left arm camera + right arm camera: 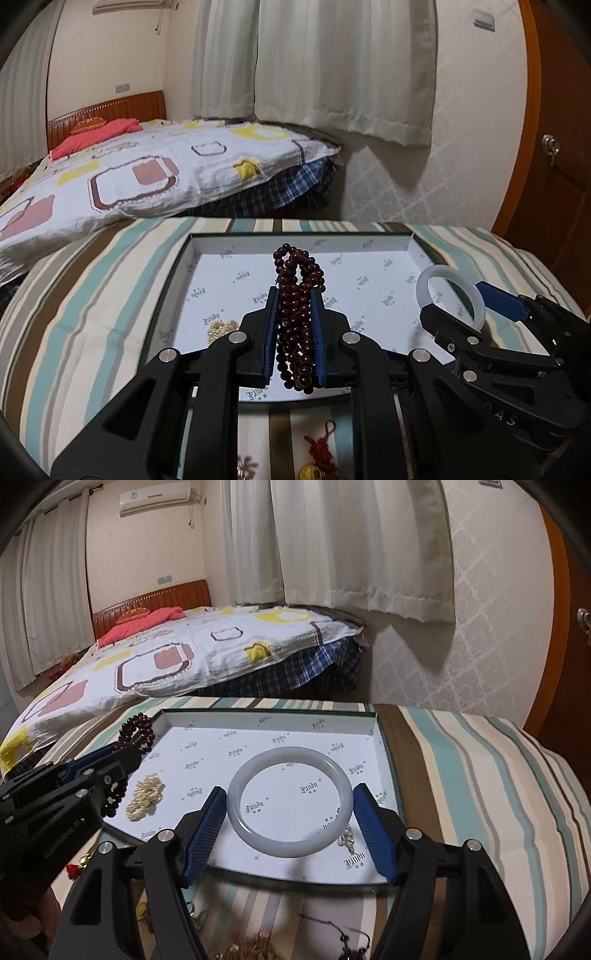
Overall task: Organize jewelry
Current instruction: 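Lift the bangle and bead bracelet and carry both over the green box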
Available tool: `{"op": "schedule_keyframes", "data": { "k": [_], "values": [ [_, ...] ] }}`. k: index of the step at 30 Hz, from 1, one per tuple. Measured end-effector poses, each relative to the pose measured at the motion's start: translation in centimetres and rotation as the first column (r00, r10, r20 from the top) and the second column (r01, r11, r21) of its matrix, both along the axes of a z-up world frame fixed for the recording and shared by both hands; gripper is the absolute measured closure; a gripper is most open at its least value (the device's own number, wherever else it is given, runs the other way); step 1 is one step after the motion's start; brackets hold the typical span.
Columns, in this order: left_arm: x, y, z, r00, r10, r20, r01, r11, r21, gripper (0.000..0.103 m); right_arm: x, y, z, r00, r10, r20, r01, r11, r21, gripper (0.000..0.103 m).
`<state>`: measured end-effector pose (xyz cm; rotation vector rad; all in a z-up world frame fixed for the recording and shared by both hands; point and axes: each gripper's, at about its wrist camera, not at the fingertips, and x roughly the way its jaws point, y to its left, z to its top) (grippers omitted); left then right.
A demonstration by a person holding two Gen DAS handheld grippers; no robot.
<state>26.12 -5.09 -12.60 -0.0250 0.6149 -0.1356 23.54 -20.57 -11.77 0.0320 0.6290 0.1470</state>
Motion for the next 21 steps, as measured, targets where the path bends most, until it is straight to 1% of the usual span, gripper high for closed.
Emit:
{"op": "schedule_keyframes", "data": {
  "k": [6, 10, 16, 21],
  "values": [
    [2.3, -0.1, -2.4, 0.997, 0.007, -0.071, -0.006, 1.0, 0.014, 0.087, 2.1, 0.0, -1.7, 0.998, 0.007, -0.06, -0.006, 1.0, 0.006, 0.035],
    [3.8, 0.1, -3.9, 0.99, 0.013, -0.139, -0.011, 1.0, 0.012, 0.087, 3.0, 0.1, -2.7, 0.995, 0.013, -0.097, -0.013, 1.0, 0.001, 0.035],
    [4.5, 0.0, -5.1, 0.98, 0.014, -0.197, -0.008, 0.999, 0.033, 0.087, 3.7, 0.3, -3.5, 0.991, 0.02, -0.131, -0.021, 1.0, -0.005, 0.035],
    [4.8, 0.3, -5.8, 0.973, 0.013, -0.232, -0.008, 1.0, 0.024, 0.087, 4.1, 0.6, -4.1, 0.986, 0.033, -0.163, -0.035, 0.999, -0.009, 0.035]
  ]
}}
